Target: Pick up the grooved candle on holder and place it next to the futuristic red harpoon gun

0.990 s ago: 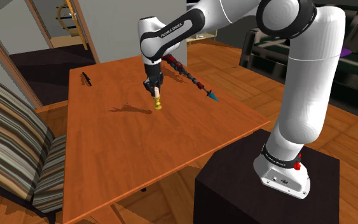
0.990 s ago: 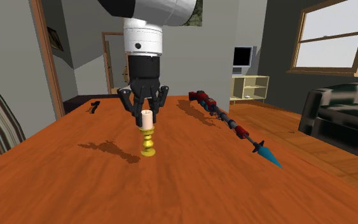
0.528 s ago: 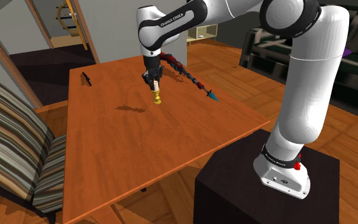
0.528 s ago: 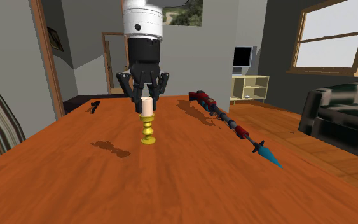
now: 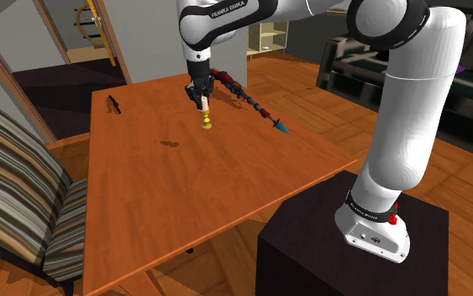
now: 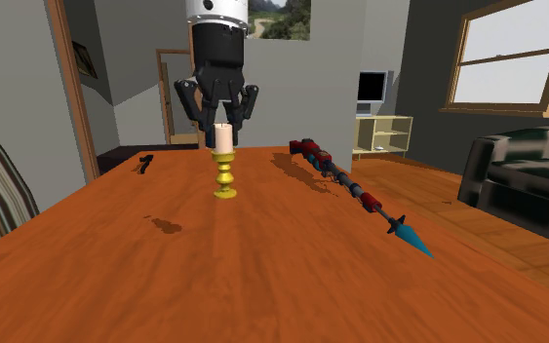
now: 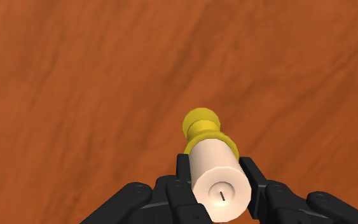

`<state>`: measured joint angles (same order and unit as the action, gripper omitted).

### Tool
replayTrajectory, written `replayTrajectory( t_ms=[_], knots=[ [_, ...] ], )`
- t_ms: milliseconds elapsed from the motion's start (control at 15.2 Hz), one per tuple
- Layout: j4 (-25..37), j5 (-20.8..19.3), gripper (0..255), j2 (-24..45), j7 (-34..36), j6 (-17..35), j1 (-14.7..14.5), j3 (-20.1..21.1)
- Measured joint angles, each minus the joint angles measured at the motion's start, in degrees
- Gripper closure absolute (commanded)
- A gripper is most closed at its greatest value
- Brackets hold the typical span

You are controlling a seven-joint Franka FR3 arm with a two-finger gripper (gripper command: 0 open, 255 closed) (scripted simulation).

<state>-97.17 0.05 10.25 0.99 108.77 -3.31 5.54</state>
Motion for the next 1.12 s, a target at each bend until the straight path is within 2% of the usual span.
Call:
replayTrajectory(
  t_ms=[924, 1122],
  knots=[
    [10.34, -0.01, 255, -0.08, 0.17, -10.4, -0.1, 0.07],
    [6.37, 0.49, 255, -3.34, -2.39, -9.75, 1.48, -0.95]
  ],
)
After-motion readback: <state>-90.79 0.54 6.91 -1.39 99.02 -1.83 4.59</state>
